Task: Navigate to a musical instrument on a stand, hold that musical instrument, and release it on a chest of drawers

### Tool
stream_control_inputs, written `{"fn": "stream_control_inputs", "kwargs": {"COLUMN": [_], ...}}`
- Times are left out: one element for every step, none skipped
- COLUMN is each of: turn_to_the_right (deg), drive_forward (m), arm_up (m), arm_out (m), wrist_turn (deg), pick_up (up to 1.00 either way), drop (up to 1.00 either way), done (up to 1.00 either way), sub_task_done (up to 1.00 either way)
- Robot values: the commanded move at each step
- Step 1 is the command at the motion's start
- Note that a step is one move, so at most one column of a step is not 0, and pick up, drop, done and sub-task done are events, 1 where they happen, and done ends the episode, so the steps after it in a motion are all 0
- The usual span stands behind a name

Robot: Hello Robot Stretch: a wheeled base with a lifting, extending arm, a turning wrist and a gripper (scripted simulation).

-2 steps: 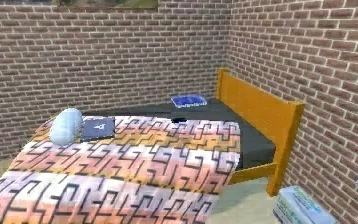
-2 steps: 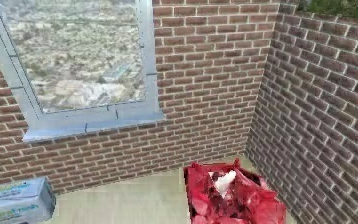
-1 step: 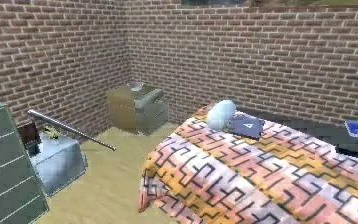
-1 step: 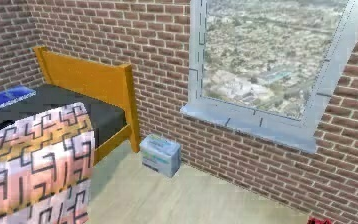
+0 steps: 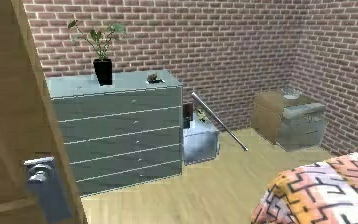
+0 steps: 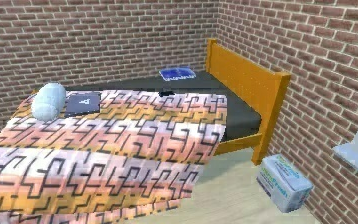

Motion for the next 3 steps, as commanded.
{"fn": "stream_control_inputs", "kwargs": {"turn_to_the_right": [0.0,-12.0,0.0], "drive_forward": [0.45,0.0,0.55], "arm_up": [0.0,0.0,0.0], "arm_out": [0.0,0.0,0.0], "wrist_turn": [0.0,0.0,0.0], "pick_up": [0.0,0.0,0.0], "drop": [0.0,0.0,0.0], "done": [0.0,0.0,0.0], "sub_task_done": [0.0,0.0,0.0]}}
